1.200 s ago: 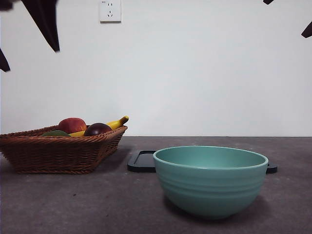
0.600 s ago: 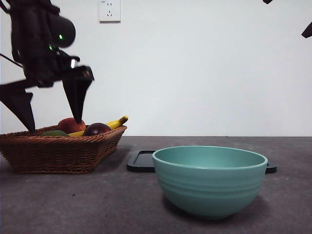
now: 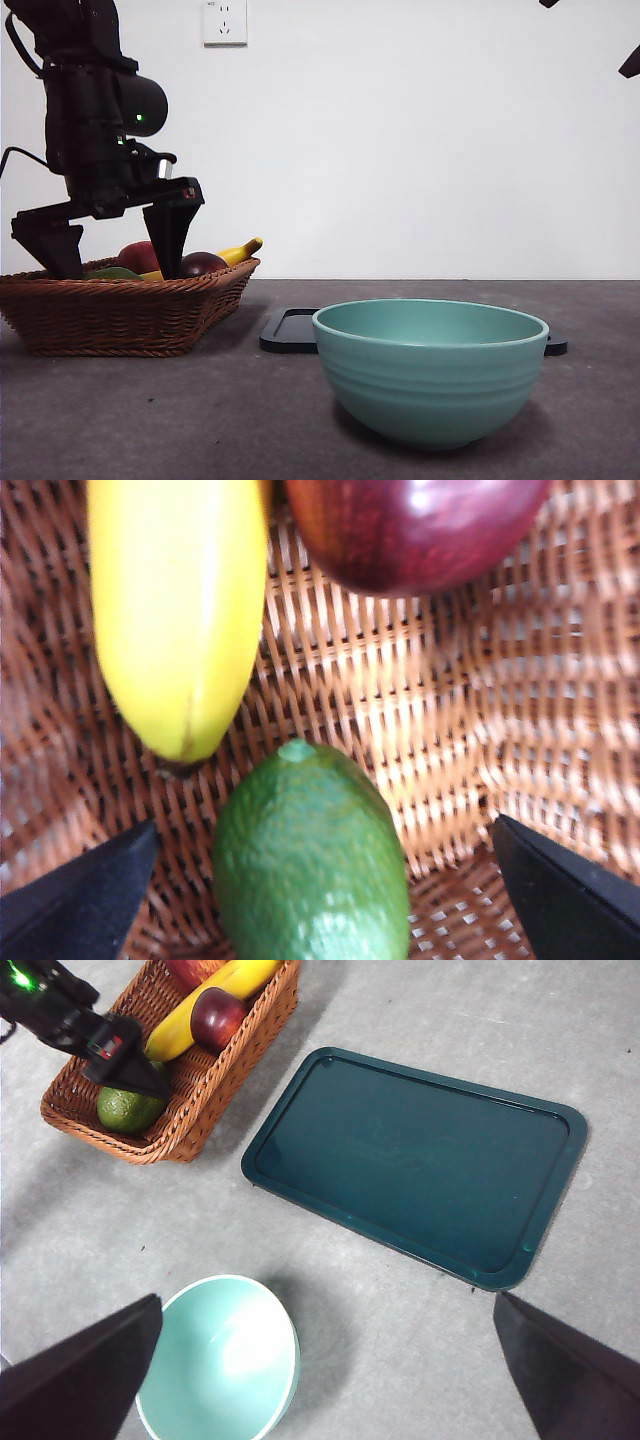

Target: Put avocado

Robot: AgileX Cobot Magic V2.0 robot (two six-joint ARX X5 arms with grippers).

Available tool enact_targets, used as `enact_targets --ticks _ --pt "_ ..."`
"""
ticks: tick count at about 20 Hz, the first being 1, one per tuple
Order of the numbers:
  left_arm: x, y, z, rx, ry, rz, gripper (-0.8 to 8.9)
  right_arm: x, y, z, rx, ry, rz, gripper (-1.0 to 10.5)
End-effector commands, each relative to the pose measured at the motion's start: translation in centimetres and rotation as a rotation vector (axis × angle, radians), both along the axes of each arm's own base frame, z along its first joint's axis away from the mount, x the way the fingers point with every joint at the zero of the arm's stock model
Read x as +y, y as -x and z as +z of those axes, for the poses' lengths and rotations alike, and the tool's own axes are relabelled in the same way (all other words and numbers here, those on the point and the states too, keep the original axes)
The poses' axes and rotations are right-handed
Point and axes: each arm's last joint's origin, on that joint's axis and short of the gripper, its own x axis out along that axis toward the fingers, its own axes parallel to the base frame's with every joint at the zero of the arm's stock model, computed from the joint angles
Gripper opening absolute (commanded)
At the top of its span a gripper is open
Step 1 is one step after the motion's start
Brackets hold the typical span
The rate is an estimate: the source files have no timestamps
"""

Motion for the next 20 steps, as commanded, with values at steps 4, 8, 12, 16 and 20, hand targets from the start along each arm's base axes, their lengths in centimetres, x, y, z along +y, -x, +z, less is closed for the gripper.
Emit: enact_targets --ticks 4,8,12,16,20 --pt "-0.3 -1.0 -1.9 0.036 -0.017 -0.017 5.22 0.1 -0.1 0.6 -0.015 -0.012 0.0 6.4" --pt "-0.3 -1.0 -1.8 0.04 -0.018 -0.017 2.03 0.1 -0.1 0.6 -0.015 -0.011 0.0 6.4" --pt "-0.3 -1.0 -0.4 0.056 -0.022 -0.021 2.05 0.1 -0.1 0.6 -0.014 -0.011 0.0 6.4" --pt "-0.9 -1.1 5.2 0.044 0.038 -0.023 2.05 0.1 0.0 0.6 -0.012 -0.011 -0.001 6.4" --pt "-4.1 1.9 8.9 0.054 0.137 -0.139 2.04 0.0 0.1 0.4 0.013 -0.005 -0.004 6.4"
